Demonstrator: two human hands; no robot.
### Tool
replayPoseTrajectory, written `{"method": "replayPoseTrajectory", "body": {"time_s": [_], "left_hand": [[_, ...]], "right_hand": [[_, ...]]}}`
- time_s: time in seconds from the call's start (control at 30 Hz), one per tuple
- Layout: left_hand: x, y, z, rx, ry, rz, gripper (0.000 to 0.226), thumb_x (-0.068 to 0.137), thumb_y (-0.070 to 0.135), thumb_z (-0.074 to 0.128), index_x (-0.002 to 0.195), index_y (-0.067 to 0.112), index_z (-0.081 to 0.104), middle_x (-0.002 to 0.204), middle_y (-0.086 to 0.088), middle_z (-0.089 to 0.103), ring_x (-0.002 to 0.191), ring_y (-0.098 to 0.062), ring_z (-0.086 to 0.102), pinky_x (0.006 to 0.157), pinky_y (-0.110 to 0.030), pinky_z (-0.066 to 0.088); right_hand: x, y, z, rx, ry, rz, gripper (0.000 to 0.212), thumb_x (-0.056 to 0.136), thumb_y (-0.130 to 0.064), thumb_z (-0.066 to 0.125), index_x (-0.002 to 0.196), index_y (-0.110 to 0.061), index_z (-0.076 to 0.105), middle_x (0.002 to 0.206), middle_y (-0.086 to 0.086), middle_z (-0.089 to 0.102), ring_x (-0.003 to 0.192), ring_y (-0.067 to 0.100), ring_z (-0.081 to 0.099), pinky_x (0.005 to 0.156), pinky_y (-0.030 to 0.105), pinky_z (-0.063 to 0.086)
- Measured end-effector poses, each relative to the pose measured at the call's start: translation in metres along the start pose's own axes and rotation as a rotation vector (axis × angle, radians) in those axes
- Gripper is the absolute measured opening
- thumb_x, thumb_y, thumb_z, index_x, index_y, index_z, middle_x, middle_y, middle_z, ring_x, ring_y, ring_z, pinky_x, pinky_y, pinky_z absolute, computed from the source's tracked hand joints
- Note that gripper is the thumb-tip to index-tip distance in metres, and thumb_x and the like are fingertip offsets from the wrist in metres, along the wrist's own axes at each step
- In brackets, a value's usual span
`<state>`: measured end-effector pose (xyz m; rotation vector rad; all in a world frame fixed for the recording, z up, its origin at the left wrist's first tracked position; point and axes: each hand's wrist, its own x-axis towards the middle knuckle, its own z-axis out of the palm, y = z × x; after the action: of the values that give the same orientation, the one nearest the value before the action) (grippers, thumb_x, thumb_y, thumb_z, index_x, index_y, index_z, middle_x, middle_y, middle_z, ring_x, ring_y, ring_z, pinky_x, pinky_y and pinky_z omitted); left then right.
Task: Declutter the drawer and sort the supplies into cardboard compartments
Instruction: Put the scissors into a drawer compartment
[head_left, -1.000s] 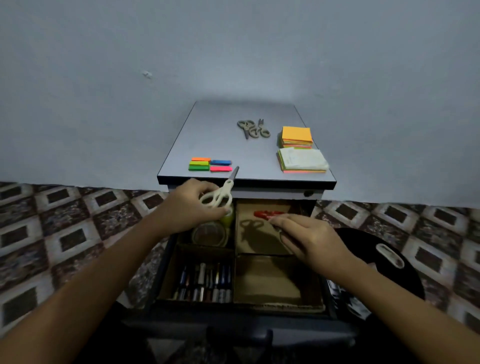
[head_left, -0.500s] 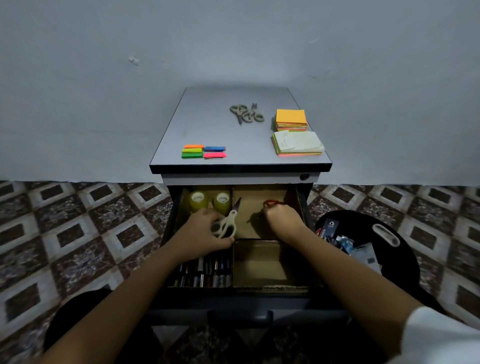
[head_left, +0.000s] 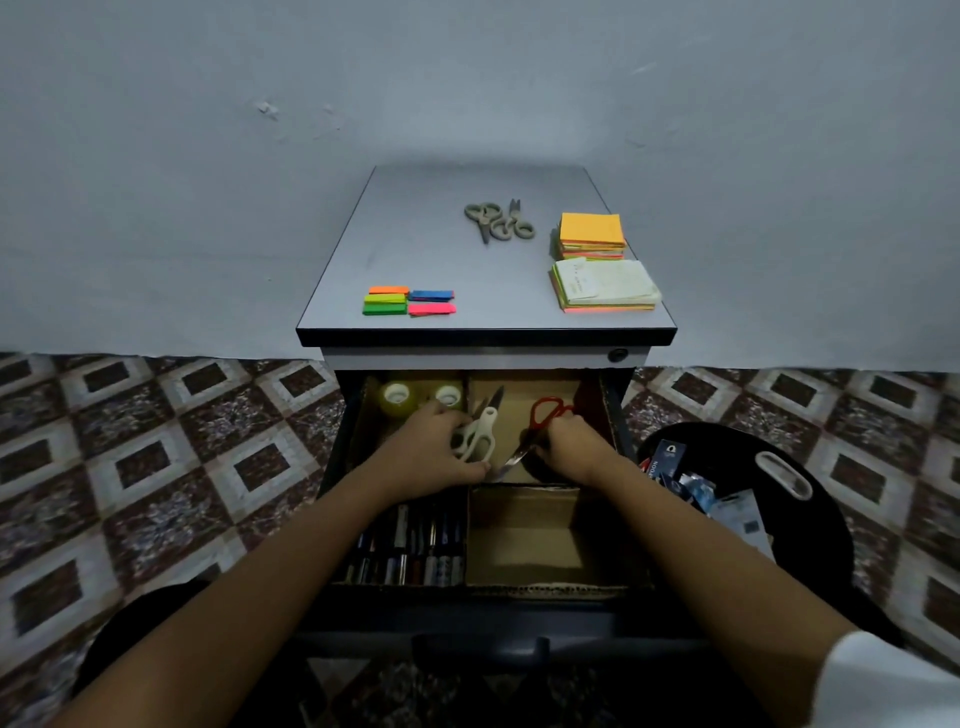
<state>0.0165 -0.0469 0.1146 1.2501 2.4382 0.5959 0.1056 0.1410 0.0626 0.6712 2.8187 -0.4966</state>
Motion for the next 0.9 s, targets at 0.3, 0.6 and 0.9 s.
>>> {"method": "replayPoseTrajectory", "body": {"time_s": [0.3, 0.6, 0.9], "left_hand": [[0.049, 0.036, 0.023, 0.131, -0.060, -0.049, 0.035, 0.076, 0.030, 0.071, 0.104, 0.010, 0.062, 0.110, -0.007, 0.050, 0.088, -0.018, 0.053, 0.072, -0.029, 0.047], [0.092, 0.032, 0.069, 0.192, -0.144, -0.196, 0.044, 0.088, 0.028, 0.061, 0.126, 0.009, 0.051, 0.136, -0.016, 0.039, 0.104, -0.025, 0.054, 0.087, -0.030, 0.044], [0.097, 0.024, 0.096, 0.365, -0.199, -0.199, 0.045, 0.097, 0.012, 0.039, 0.140, 0.003, 0.033, 0.143, -0.021, 0.027, 0.129, -0.037, 0.035, 0.104, -0.044, 0.037]], "right_hand": [[-0.054, 0.027, 0.017, 0.000, 0.507, 0.007, 0.037, 0.090, -0.021, 0.057, 0.123, -0.005, 0.060, 0.129, 0.024, 0.052, 0.126, 0.041, 0.043, 0.107, 0.054, 0.034], [-0.058, 0.029, 0.029, 0.137, 0.526, 0.052, 0.042, 0.095, -0.020, 0.047, 0.134, -0.004, 0.049, 0.148, 0.019, 0.034, 0.141, 0.030, 0.026, 0.115, 0.032, 0.017], [-0.056, 0.031, 0.031, 0.148, 0.545, 0.034, 0.040, 0.093, -0.018, 0.051, 0.130, -0.002, 0.052, 0.145, 0.019, 0.038, 0.139, 0.031, 0.030, 0.114, 0.036, 0.024]]}}
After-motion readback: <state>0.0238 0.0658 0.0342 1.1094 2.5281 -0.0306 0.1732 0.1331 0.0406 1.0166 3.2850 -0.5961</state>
